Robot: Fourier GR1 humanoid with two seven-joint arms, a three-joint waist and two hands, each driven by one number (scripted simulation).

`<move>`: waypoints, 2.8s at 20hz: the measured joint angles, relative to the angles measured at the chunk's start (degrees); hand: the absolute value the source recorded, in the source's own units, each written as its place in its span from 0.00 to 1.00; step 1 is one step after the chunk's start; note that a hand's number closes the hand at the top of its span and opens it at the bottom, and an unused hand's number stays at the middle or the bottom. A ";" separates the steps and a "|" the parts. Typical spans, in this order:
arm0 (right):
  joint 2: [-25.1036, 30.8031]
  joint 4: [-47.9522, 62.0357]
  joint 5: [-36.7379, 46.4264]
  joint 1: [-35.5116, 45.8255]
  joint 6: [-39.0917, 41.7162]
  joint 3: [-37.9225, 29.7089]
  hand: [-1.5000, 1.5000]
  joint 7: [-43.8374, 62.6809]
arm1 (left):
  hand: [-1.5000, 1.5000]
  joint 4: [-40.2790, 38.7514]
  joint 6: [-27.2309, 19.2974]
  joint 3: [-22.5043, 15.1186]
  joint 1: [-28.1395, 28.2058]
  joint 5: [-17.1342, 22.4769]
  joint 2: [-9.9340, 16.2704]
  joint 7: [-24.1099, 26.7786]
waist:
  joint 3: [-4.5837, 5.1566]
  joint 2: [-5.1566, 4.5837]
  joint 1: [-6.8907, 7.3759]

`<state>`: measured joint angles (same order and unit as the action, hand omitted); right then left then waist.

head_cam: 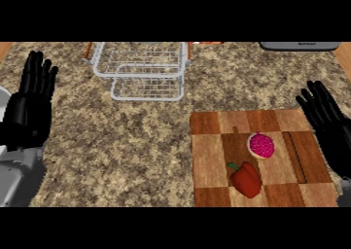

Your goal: Pick the cupcake from the cutting board and place it in the tiered basket

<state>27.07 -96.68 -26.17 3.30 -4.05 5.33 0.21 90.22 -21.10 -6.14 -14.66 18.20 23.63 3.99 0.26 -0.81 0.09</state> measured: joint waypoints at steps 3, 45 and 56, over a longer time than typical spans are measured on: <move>2.01 0.78 -0.26 4.06 2.22 -2.23 1.00 -0.23 | 0.50 -1.23 0.21 -1.97 3.09 -1.16 -0.73 -1.35 | -0.24 0.37 0.32; 21.42 -17.80 35.44 6.95 11.74 9.14 0.00 37.26 | 0.50 -8.75 0.06 -9.83 17.05 -9.65 -8.18 -3.27 | -0.54 1.12 0.27; 13.30 -14.92 47.78 10.53 18.10 18.74 0.00 47.66 | 0.50 -8.59 0.62 -8.60 17.17 -11.13 -9.24 -4.23 | -0.51 1.05 0.28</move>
<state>40.38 -111.59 21.61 13.83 14.06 24.07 47.87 81.63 -20.48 -14.74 2.51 7.07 14.40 -0.25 -0.25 0.24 0.37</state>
